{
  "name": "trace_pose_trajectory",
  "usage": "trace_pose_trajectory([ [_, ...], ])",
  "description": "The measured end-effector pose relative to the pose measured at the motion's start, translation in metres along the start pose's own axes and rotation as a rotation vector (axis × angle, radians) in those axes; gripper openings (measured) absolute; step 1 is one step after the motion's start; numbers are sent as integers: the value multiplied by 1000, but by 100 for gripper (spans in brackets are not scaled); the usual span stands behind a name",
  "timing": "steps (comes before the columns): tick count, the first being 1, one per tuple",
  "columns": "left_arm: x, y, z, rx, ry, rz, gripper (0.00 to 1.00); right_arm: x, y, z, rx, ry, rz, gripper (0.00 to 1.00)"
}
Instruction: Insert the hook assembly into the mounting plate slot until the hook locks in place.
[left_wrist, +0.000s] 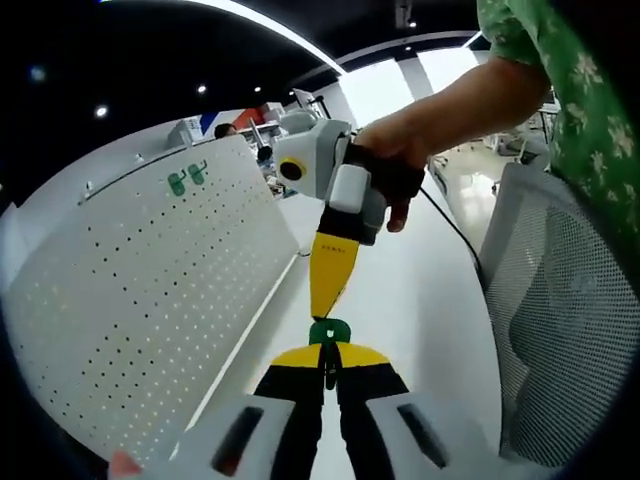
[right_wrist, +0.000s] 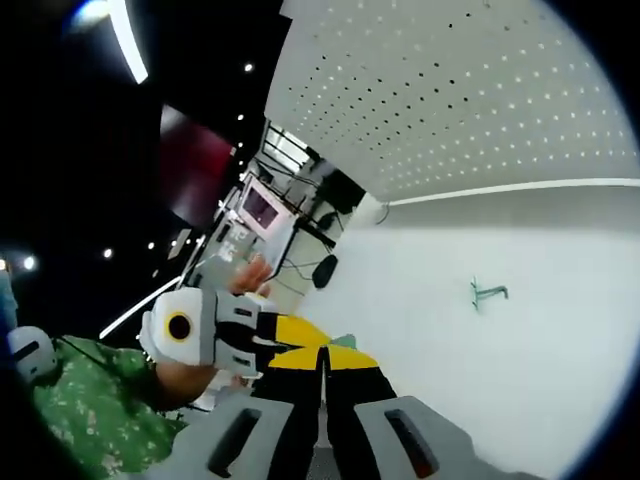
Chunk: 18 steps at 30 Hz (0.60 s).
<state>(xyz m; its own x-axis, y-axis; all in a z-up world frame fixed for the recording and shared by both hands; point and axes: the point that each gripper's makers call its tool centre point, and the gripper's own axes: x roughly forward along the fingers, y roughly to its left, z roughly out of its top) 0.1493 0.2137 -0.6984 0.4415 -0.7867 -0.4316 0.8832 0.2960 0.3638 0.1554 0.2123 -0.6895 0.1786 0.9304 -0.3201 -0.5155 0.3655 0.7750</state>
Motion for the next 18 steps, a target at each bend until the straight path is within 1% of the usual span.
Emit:
trace_pose_trajectory([
  [6, -1, 2, 0, -44, -11, 6, 3, 1, -1, 2, 16, -15, 8, 0],
  [7, -1, 3, -2, -58, -4, 8, 3, 0, 0, 6, 22, -35, 16, 0],
  [9, -1, 4, -6, -73, 2, 16, 3, -2, 1, 9, 29, -48, 20, 0],
  [13, -3, 7, -4, -146, -31, 23, 3, -5, 2, 12, 23, -62, 16, 0],
  [16, -6, 14, 0, -210, -61, 44, 3, -7, -2, 12, 19, -66, 2, 0],
  [18, -7, 18, 1, -238, -74, 59, 3, -11, -4, 13, 22, -83, -4, 0],
])
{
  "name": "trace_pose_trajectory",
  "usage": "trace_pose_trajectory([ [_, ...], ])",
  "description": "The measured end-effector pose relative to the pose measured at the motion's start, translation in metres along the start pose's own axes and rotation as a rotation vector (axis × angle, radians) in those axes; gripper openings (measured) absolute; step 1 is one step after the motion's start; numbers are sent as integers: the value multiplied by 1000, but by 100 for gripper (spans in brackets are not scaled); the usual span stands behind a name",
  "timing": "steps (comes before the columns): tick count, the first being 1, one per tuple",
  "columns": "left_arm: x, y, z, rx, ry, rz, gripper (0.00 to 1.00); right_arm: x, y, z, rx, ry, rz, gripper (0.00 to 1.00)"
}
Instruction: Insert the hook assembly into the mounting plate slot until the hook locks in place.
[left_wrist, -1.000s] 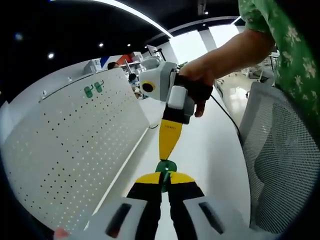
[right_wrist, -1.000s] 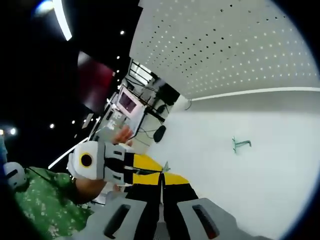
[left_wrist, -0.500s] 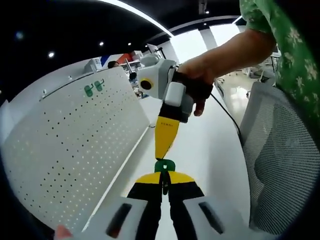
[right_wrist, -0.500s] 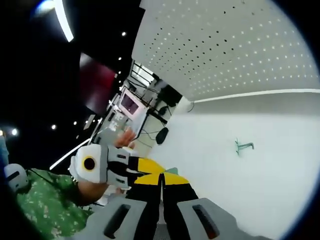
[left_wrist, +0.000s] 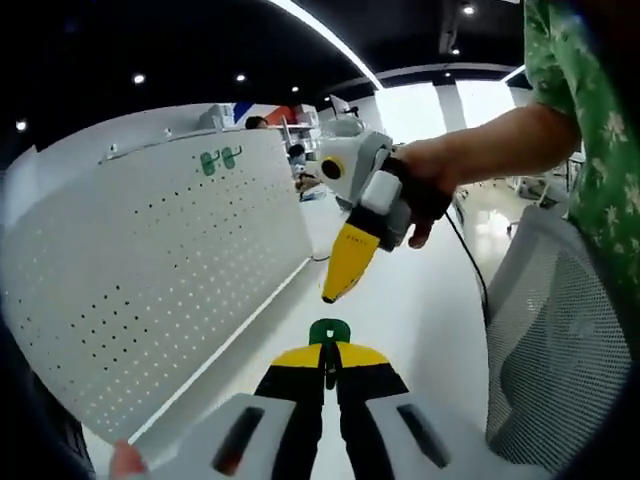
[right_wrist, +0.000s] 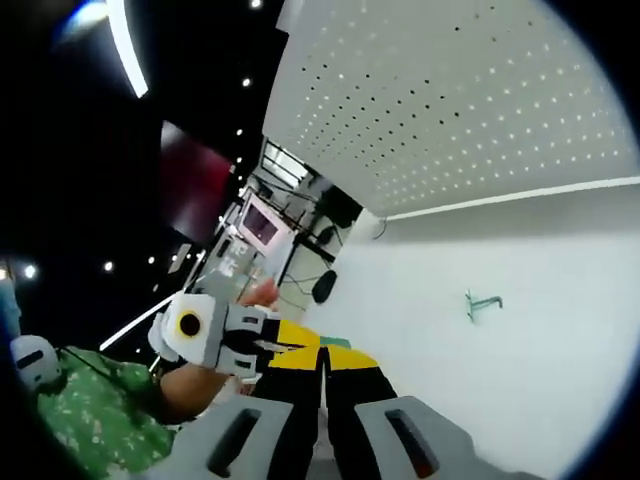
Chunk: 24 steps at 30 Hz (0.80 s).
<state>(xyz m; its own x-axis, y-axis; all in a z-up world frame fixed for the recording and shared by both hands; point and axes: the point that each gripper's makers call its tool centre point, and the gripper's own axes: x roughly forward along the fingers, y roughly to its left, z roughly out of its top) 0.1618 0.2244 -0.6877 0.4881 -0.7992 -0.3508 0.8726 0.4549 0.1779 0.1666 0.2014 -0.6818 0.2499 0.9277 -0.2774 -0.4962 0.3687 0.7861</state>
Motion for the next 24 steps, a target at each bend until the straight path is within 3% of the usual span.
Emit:
trace_pose_trajectory([
  [4, -3, 7, 8, -41, -34, 36, 3, -4, -1, 6, -51, -43, -39, 0],
  [9, -3, 11, 12, -66, -48, 66, 3, -9, -5, 16, -249, -88, -153, 0],
  [14, -1, 13, 12, -74, -42, 84, 3, -10, -8, 12, -413, -54, -239, 1],
  [24, 0, 16, 14, -86, -42, 93, 3, -7, -9, 7, -540, -13, -265, 11],
])
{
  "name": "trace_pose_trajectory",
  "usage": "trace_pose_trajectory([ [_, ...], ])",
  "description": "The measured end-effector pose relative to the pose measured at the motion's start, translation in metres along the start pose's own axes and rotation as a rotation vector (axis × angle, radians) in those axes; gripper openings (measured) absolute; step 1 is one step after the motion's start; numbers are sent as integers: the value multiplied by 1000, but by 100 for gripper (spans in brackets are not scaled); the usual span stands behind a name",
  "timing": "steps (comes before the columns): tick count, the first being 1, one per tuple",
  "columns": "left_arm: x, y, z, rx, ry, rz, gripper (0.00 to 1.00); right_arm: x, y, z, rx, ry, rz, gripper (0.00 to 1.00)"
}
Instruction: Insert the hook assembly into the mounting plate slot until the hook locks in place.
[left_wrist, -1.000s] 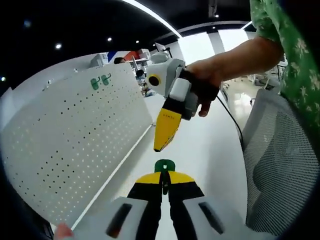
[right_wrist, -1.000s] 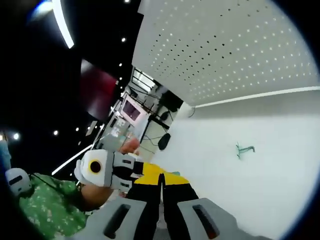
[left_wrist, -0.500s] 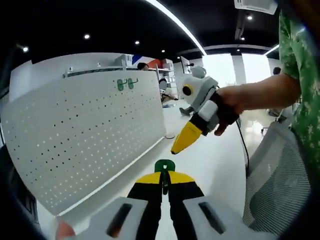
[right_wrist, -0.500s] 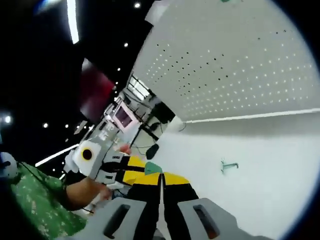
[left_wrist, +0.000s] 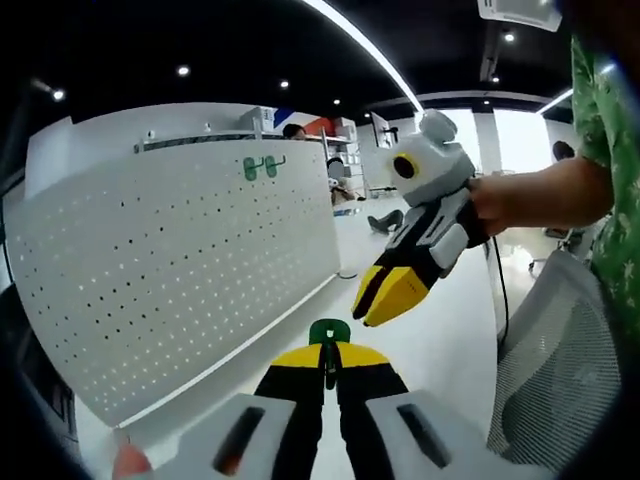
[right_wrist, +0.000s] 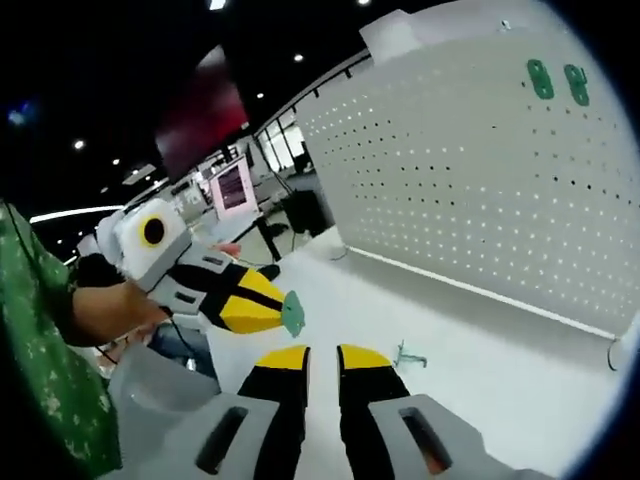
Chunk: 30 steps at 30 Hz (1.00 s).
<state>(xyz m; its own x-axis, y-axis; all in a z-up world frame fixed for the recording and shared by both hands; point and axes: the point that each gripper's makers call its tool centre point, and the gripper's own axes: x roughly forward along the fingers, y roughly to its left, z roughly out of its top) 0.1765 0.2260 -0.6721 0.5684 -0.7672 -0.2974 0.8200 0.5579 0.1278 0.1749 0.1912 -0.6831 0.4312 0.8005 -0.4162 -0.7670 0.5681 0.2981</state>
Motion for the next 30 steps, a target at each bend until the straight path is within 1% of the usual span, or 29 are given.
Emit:
trace_pose_trajectory([
  [9, 1, 1, 0, -20, 0, 3, 3, -3, -1, 0, -59, -11, -13, 22],
  [17, 5, 1, 4, -33, -4, 4, 3, -6, 0, 3, -92, -45, -28, 34],
  [23, 9, 2, 6, -54, -11, 3, 3, -9, 2, 3, -128, -62, -43, 39],
  [26, 11, 2, 7, -71, -15, 4, 3, -10, 0, 4, -130, -75, -60, 47],
  [27, 12, 2, 8, -78, -18, 4, 3, -11, -1, 3, -131, -77, -61, 48],
  [30, 13, 3, 11, -99, -25, 16, 3, -11, 1, 4, -166, -96, -71, 53],
])
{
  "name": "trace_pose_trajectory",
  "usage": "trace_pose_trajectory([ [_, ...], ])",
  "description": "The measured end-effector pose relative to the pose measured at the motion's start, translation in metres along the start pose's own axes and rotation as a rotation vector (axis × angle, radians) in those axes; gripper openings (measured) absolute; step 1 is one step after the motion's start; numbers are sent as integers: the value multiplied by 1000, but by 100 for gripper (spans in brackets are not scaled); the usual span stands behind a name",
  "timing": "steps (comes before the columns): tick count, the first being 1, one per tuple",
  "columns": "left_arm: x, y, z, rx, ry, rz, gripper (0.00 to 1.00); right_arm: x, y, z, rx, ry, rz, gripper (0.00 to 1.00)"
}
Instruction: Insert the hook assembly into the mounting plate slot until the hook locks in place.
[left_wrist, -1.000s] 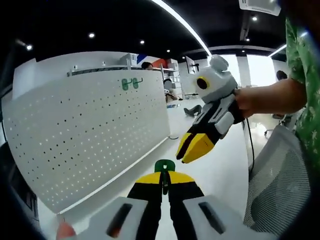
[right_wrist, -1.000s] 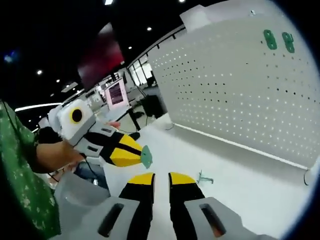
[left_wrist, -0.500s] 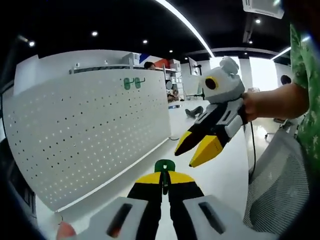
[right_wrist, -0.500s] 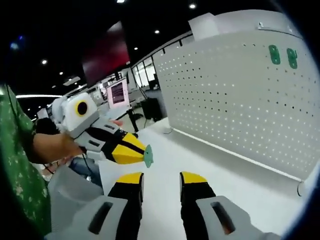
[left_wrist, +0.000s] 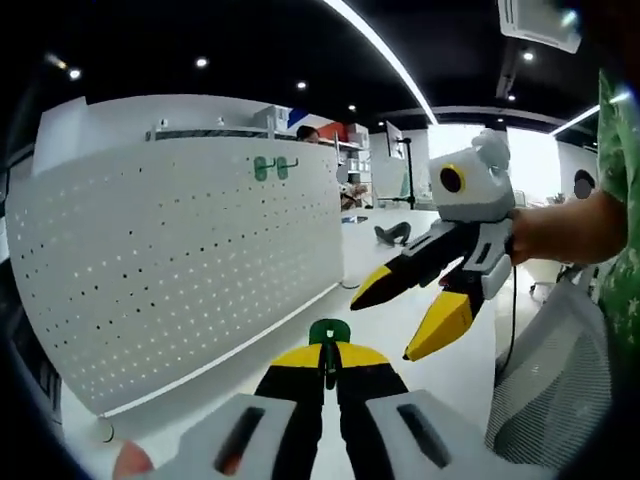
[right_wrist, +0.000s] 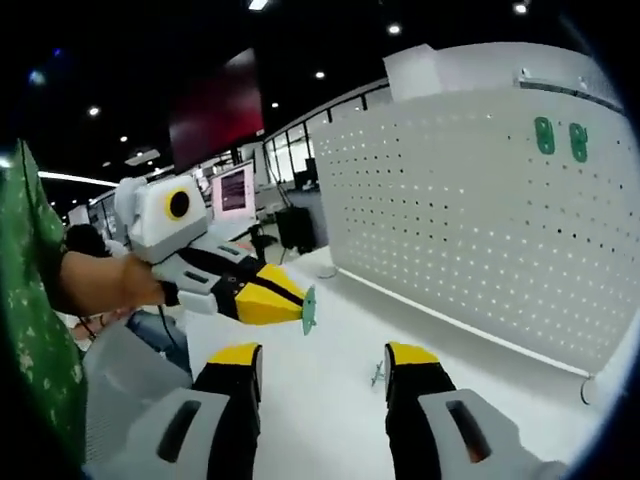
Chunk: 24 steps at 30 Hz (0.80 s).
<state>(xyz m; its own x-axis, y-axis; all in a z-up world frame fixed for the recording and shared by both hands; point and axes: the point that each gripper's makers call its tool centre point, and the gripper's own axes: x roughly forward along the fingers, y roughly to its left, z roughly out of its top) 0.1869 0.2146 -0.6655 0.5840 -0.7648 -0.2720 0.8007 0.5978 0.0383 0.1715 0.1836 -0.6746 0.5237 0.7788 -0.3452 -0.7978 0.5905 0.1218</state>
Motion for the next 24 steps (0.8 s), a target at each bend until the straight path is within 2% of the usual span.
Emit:
trace_pose_trajectory([
  [5, 0, 3, 6, -29, -11, 31, 3, 2, 0, 2, -15, -17, -10, 66],
  [9, -1, 5, 16, -43, -25, 71, 3, 1, -1, 5, -39, -35, -24, 76],
  [15, -1, 6, 35, -81, -63, 131, 3, -10, -5, 10, -23, -72, -58, 88],
  [21, -1, 2, 49, -92, -76, 181, 3, -17, -4, 13, -34, -87, -80, 95],
  [24, -5, 3, 57, -110, -101, 203, 3, -21, -1, 16, -45, -92, -91, 97],
])
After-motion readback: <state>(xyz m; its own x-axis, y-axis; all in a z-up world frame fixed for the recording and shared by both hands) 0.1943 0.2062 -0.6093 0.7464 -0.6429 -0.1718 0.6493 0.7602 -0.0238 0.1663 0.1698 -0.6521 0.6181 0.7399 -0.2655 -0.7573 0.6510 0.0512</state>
